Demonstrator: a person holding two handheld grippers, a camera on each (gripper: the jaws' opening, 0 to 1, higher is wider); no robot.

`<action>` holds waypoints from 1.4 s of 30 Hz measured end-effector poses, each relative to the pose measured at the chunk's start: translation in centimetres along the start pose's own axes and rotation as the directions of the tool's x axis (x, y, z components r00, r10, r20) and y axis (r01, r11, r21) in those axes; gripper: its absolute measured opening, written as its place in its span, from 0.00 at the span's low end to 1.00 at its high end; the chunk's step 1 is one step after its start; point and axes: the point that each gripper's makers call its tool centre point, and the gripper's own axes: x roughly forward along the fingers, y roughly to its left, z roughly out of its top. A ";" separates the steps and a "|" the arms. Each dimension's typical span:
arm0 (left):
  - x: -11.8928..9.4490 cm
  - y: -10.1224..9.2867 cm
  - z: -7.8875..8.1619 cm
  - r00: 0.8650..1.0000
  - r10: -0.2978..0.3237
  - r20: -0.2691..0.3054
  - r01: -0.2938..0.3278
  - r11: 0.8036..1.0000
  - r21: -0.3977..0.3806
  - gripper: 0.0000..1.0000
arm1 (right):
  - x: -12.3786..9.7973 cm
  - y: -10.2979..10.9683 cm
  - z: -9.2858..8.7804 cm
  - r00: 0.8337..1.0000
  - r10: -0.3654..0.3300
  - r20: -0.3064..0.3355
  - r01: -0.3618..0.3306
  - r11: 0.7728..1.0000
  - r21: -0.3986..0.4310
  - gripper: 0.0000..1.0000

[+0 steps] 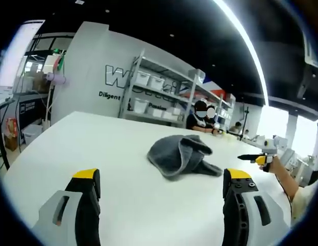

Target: Fold the towel on the table until its edges align and the towel forms a compact rectangular stack.

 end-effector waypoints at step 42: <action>-0.1 -0.6 -0.1 1.000 -0.020 -0.010 0.020 1.000 0.002 0.97 | 2.8 1.9 -1.7 0.999 -0.025 -0.021 0.020 0.972 -0.236 0.58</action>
